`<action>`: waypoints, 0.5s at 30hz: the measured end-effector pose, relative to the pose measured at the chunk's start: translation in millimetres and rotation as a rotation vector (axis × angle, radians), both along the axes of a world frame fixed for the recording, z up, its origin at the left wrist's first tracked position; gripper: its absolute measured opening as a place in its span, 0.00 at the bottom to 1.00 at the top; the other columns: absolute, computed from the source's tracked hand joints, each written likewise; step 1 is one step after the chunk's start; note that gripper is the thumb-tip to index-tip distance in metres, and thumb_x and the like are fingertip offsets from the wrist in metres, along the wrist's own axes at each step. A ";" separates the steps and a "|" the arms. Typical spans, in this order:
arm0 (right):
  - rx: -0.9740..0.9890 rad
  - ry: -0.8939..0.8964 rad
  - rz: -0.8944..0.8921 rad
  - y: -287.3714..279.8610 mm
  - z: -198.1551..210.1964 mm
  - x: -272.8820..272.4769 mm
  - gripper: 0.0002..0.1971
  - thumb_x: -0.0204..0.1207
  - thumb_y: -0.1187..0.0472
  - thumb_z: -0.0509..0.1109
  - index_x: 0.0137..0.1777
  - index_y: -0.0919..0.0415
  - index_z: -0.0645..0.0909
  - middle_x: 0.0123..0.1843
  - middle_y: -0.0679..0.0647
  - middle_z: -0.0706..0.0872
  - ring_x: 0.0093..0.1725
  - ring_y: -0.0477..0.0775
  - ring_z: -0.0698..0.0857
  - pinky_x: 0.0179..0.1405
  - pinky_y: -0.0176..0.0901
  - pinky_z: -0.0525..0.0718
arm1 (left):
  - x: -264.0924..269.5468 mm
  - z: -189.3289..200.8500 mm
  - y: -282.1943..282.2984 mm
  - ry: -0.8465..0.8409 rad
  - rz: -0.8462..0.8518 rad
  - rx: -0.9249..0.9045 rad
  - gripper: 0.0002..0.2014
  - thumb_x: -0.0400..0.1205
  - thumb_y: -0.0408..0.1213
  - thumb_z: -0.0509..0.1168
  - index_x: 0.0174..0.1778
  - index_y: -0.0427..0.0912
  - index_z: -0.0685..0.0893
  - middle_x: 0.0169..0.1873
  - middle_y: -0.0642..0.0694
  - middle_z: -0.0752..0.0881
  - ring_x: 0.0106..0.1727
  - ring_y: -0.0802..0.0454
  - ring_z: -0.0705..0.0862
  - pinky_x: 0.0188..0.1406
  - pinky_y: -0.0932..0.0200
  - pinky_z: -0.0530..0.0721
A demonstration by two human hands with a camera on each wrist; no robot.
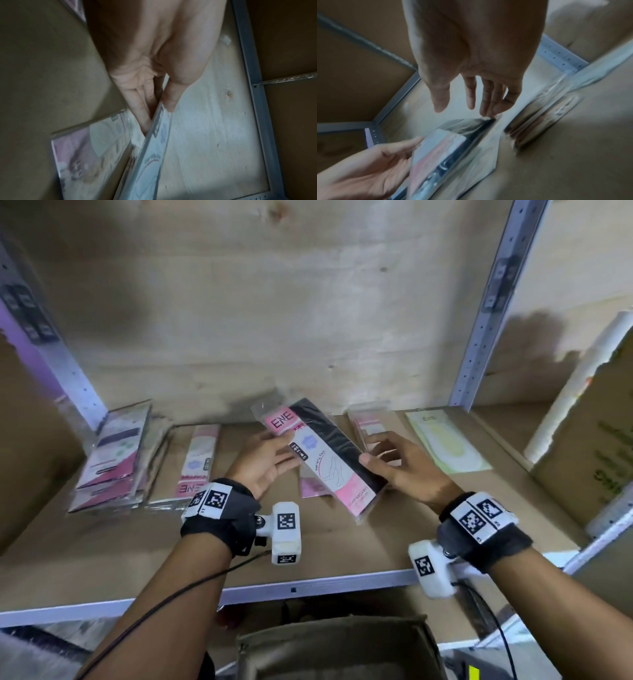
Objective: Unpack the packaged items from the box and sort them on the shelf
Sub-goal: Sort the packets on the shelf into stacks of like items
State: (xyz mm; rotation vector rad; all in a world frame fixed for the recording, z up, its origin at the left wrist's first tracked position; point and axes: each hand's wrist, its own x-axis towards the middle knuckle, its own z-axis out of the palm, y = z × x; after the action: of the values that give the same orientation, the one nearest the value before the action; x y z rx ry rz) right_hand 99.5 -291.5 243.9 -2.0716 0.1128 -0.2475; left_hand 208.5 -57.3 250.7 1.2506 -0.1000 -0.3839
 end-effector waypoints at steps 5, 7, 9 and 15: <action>0.067 0.098 0.008 -17.1 -7.6 -9.1 0.15 0.78 0.54 0.76 0.61 0.56 0.82 0.53 0.57 0.91 0.50 0.57 0.89 0.51 0.48 0.85 | 2.1 -6.3 -18.9 0.019 -0.060 -0.039 0.08 0.87 0.30 0.63 0.58 0.38 0.85 0.50 0.41 0.93 0.45 0.51 0.93 0.40 0.60 0.90; 0.215 0.121 0.091 -19.2 -7.2 -14.6 0.12 0.81 0.61 0.73 0.61 0.65 0.80 0.52 0.66 0.91 0.45 0.59 0.87 0.37 0.46 0.83 | 2.6 -9.2 -25.5 0.015 -0.032 -0.005 0.09 0.86 0.30 0.63 0.61 0.36 0.84 0.52 0.39 0.92 0.46 0.50 0.93 0.39 0.60 0.90; 0.275 0.122 0.116 -22.7 -7.5 -20.3 0.13 0.82 0.65 0.71 0.63 0.70 0.78 0.55 0.73 0.89 0.42 0.62 0.84 0.28 0.44 0.79 | 4.9 -11.7 -31.0 -0.022 0.063 0.053 0.12 0.85 0.30 0.65 0.64 0.36 0.83 0.49 0.41 0.93 0.47 0.49 0.93 0.37 0.60 0.90; 0.328 0.159 0.222 -34.9 -14.5 -27.7 0.15 0.81 0.69 0.70 0.67 0.70 0.80 0.59 0.75 0.87 0.56 0.73 0.87 0.52 0.67 0.83 | 14.0 -12.7 -18.5 -0.357 0.367 0.394 0.11 0.78 0.46 0.76 0.53 0.48 0.86 0.45 0.46 0.91 0.42 0.50 0.90 0.40 0.60 0.85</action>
State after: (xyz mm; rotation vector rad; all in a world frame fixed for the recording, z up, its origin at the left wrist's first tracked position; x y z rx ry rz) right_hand 71.7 -326.4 229.3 -1.7562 0.0175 0.0700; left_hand 222.5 -75.8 238.0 1.6828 -0.0988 0.1503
